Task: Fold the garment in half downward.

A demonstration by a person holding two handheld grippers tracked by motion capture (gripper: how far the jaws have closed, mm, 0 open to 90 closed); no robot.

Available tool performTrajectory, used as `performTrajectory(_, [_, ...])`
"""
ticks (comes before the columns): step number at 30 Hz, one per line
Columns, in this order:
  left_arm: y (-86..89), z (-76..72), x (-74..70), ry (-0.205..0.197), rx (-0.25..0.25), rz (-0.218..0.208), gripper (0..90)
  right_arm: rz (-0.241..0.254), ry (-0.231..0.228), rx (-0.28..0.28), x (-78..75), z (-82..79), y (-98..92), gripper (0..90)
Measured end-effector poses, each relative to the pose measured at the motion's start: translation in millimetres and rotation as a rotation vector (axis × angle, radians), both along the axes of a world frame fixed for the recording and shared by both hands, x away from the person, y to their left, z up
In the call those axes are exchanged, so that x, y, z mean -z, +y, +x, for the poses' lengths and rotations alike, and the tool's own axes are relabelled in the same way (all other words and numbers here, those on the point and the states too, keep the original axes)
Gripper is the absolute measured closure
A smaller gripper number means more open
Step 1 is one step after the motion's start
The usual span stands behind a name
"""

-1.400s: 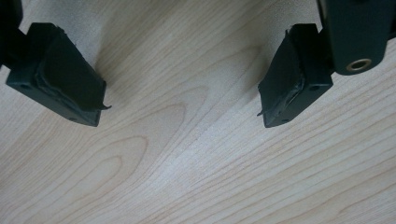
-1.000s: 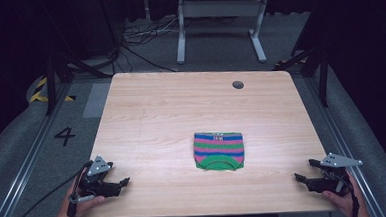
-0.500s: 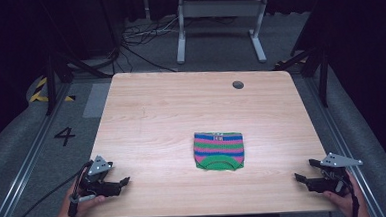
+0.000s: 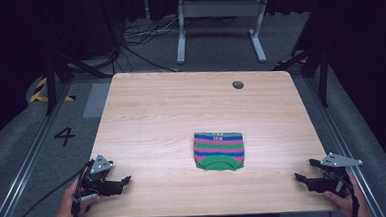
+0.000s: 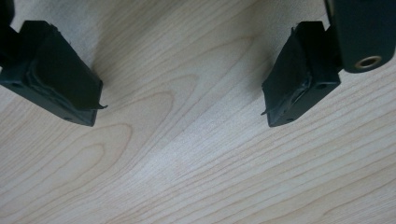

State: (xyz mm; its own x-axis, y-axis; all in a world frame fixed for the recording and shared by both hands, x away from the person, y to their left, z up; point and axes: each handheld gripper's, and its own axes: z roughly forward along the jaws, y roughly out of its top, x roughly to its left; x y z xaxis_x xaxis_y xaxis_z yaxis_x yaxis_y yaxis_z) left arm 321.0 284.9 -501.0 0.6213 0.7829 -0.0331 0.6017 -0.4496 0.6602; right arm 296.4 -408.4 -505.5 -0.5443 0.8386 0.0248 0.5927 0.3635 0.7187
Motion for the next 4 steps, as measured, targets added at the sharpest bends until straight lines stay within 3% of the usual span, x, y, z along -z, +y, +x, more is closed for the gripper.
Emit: performTrajectory(4, [-3.5, 1.8, 0.4, 0.005, -0.008, 0.008, 7.0, 0.0, 0.0, 0.0, 0.0, 0.0, 0.0, 15.9])
